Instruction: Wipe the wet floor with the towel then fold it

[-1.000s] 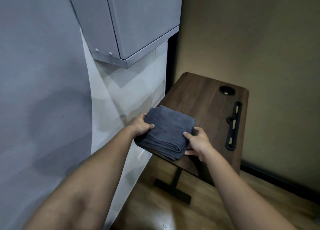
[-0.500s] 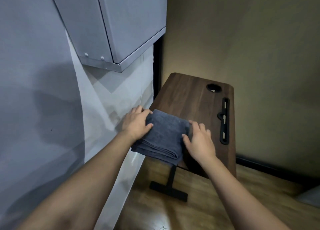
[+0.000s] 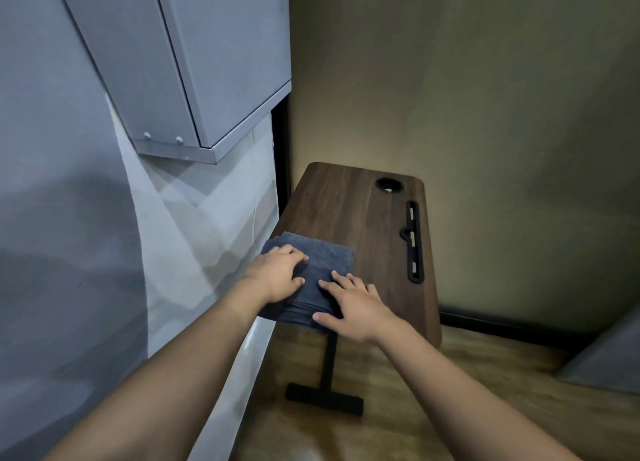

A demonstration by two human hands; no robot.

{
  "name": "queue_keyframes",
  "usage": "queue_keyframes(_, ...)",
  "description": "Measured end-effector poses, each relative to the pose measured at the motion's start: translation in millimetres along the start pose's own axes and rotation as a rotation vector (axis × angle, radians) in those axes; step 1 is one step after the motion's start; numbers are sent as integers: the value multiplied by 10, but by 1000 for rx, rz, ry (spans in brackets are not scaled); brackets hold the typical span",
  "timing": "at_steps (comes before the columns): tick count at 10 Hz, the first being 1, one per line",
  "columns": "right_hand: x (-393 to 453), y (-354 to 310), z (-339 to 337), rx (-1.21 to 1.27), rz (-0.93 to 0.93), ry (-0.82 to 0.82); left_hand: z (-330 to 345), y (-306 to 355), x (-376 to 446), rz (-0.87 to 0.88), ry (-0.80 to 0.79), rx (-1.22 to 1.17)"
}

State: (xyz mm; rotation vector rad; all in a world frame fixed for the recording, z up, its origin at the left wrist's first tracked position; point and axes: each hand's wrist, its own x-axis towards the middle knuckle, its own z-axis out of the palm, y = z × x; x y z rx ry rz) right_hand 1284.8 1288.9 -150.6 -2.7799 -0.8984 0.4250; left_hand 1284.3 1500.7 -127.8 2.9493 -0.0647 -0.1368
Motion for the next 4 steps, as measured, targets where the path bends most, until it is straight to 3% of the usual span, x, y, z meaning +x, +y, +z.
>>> queue_keyframes(2, -206, 250, -735, 12, 10, 217, -589, 450, 159, 134, 121, -90)
queue_keyframes(4, -624, 552, -1690, -52, -24, 440, -1458, 1178, 304, 282, 382, -51)
